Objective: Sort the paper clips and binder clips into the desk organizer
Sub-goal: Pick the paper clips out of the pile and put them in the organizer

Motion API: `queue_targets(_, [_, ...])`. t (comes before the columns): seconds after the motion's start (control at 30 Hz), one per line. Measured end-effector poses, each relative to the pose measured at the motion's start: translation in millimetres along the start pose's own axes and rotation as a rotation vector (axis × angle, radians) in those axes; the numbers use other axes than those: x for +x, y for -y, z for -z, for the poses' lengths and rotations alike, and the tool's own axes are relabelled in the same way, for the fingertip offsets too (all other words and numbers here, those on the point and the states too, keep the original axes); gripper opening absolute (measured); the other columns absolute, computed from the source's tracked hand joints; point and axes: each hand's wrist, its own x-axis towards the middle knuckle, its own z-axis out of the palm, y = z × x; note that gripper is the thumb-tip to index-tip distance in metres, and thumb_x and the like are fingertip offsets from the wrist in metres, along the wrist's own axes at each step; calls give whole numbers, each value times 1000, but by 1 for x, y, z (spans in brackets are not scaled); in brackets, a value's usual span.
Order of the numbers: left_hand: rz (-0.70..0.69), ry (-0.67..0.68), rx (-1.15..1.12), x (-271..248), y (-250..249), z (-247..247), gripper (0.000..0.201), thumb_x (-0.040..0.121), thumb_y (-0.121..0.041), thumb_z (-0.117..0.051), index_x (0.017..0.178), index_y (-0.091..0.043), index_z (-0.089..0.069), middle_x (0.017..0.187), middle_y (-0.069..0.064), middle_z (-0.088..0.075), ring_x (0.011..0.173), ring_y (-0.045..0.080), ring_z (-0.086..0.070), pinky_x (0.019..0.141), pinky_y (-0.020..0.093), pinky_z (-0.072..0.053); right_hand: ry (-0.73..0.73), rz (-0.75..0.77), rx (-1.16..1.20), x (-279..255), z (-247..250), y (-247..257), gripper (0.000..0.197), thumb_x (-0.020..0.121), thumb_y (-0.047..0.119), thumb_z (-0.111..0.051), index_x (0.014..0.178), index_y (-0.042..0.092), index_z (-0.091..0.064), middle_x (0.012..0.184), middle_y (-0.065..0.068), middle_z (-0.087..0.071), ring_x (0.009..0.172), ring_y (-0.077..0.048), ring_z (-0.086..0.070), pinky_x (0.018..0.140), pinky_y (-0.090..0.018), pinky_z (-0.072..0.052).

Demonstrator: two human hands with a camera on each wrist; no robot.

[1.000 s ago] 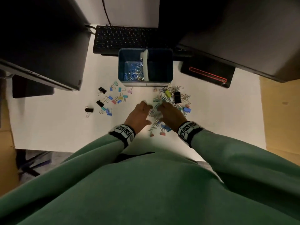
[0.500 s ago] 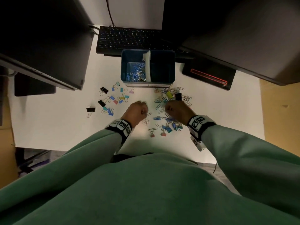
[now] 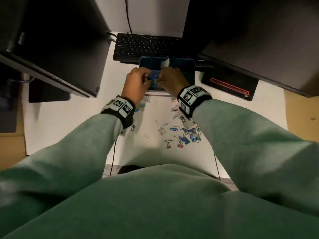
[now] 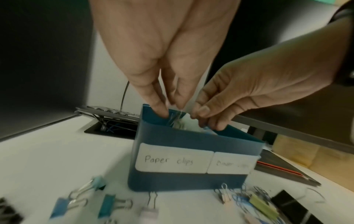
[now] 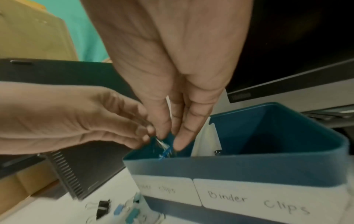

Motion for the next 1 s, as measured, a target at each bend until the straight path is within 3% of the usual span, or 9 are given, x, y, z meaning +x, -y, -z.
queue_targets(0.07, [-41,-69,-44,-25,9,0,10,86,-8,-63,94,-14,-61,98,3,-60,83,12,-57,77,18,-46,-47,89,-26,-21,-5,-10,10,91,12,-58,96,5,-63,99,-11,-63,87,-23,-60,76,-33,-50])
queue_targets(0.13, [-56,44,-55,-60,30,-6,14,88,-9,-63,79,-15,-54,90,-5,-57,74,6,-52,69,7,-41,-5,128,-48,-54,-17,-33,10,91,15,-61,99,10,-60,99,-2,-56,87,-16,-54,76,-30,-47])
queue_targets(0.23, [-3,369,93,-110,77,-27,21,82,-17,-71,78,-18,-51,85,-4,-56,74,13,-53,69,27,-49,232,69,-216,-101,-50,-75,27,87,20,-67,111,14,-55,114,-3,-55,101,-20,-55,84,-30,-45])
queue_targets(0.3, [2,456,184,-131,97,-44,22,78,-15,-74,86,-17,-54,89,2,-54,76,19,-54,72,41,-51,307,46,-328,-120,-71,-95,40,86,20,-69,120,10,-51,122,-10,-50,108,-27,-54,87,-36,-46])
queue_targets(0.5, [-52,390,141,-125,65,-84,8,85,-11,-65,87,-8,-58,90,9,-56,77,27,-58,67,34,-46,264,94,-316,-132,-106,-94,55,79,26,-76,122,7,-49,122,-12,-47,111,-29,-51,86,-41,-51])
queue_targets(0.63, [-66,403,202,-120,53,-92,60,78,-18,-76,129,-12,-46,125,13,-43,102,29,-53,83,35,-49,248,177,-367,-134,-112,-90,43,85,13,-69,121,3,-49,121,-14,-50,110,-30,-53,82,-39,-49])
queue_targets(0.73, [-169,413,365,-122,56,-90,94,65,-37,-84,143,-27,-34,142,10,-31,117,29,-41,95,41,-43,230,203,-387,-134,-109,-89,35,89,3,-57,122,1,-49,122,-15,-51,110,-31,-54,83,-37,-47])
queue_targets(0.83, [-213,449,377,-124,55,-101,78,70,-33,-81,138,-24,-45,136,9,-38,113,29,-43,92,43,-46,243,184,-345,-133,-105,-87,33,89,3,-56,121,1,-50,120,-16,-52,107,-32,-55,84,-35,-43])
queue_targets(1.0, [-229,390,272,-121,45,-114,30,83,-11,-69,112,-10,-63,115,13,-52,100,30,-53,83,40,-51,218,43,-102,-124,-107,-93,14,90,6,-53,97,0,-63,100,-18,-63,92,-33,-61,76,-36,-45])
